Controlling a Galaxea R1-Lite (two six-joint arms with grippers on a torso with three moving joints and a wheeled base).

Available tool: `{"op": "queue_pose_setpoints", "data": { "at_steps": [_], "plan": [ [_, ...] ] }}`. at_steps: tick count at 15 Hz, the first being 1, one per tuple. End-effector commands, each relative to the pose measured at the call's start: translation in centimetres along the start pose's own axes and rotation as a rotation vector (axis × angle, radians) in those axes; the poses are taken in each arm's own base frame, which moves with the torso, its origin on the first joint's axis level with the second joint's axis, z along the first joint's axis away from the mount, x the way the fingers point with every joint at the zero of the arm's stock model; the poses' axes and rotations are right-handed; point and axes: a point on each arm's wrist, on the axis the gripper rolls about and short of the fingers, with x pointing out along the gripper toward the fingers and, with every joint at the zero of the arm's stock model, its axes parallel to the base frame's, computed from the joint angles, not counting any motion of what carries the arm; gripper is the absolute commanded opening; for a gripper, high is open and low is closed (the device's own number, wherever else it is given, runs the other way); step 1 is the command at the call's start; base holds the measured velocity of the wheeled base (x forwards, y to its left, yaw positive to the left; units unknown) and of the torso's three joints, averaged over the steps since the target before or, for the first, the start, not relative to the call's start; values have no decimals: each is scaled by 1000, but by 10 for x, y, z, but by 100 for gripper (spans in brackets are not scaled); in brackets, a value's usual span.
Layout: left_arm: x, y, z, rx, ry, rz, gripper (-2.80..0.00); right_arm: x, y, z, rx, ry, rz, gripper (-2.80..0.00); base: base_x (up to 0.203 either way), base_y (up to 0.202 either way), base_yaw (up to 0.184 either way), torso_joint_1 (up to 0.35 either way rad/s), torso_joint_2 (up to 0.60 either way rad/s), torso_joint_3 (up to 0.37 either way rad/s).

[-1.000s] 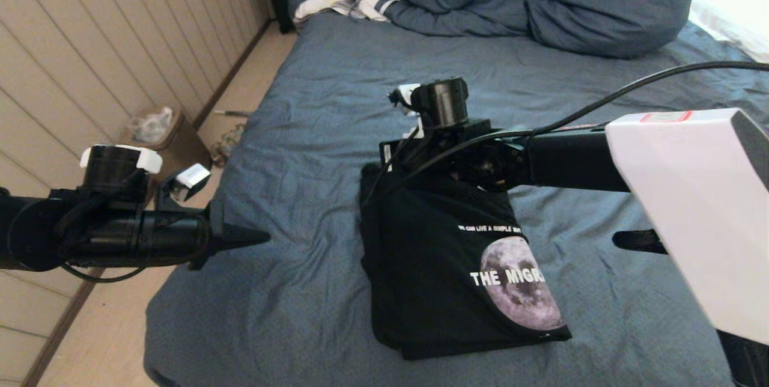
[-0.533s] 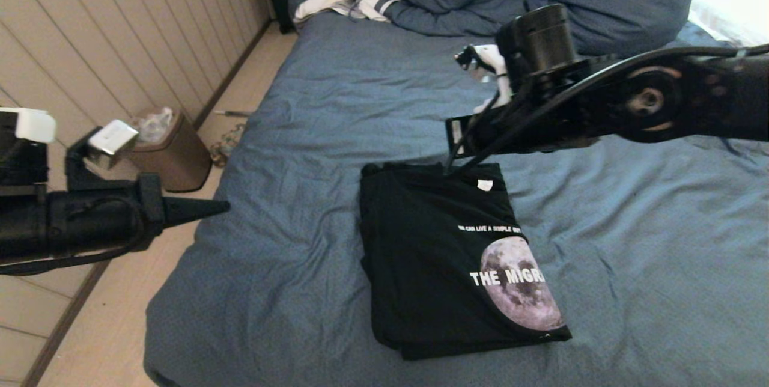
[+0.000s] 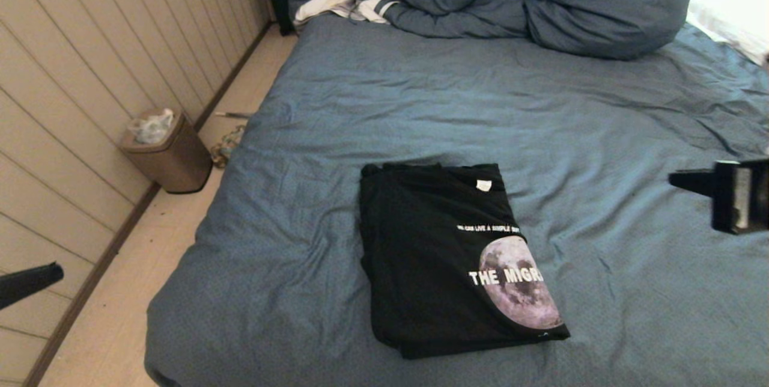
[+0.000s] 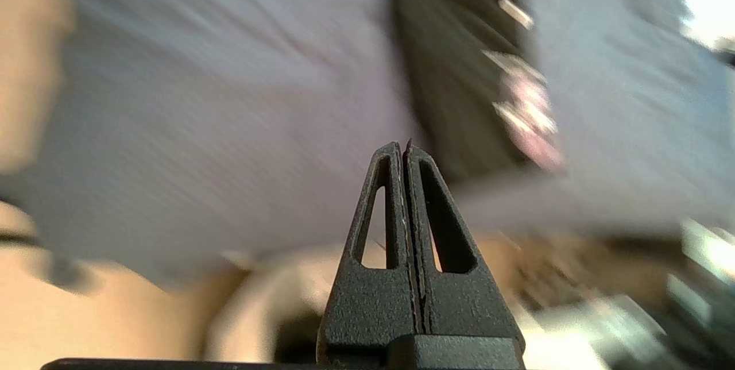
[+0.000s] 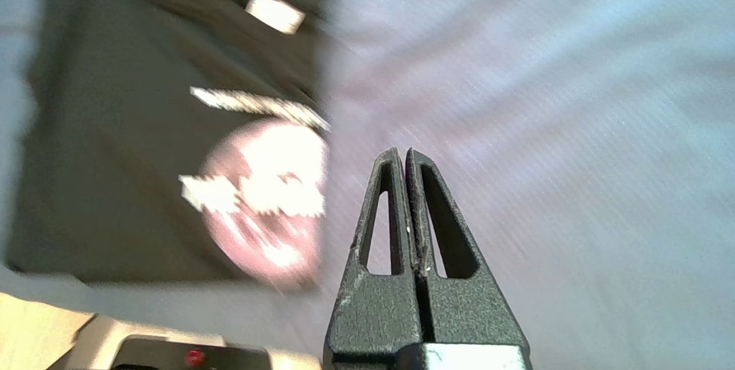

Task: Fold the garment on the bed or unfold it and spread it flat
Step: Unford the black T-shirt

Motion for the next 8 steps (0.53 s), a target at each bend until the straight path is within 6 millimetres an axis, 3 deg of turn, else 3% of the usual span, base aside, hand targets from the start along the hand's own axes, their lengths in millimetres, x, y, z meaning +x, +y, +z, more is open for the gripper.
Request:
{"op": "queue_pose_setpoints", "data": {
  "at_steps": [1, 4, 8],
  "plan": [
    [-20, -18, -21, -57, 71, -112, -280, -51, -31, -40, 71, -78, -49, -280, 0, 0, 0, 0, 0, 0],
    [-27, -24, -30, -42, 106, -185, -280, -72, -49, -85, 145, -69, -189, -280, 0, 0, 0, 0, 0, 0],
    [-42, -30, -45, 17, 178, -295, -280, -87, -56, -133, 180, -54, -274, -280, 0, 0, 0, 0, 0, 0]
  ]
}}
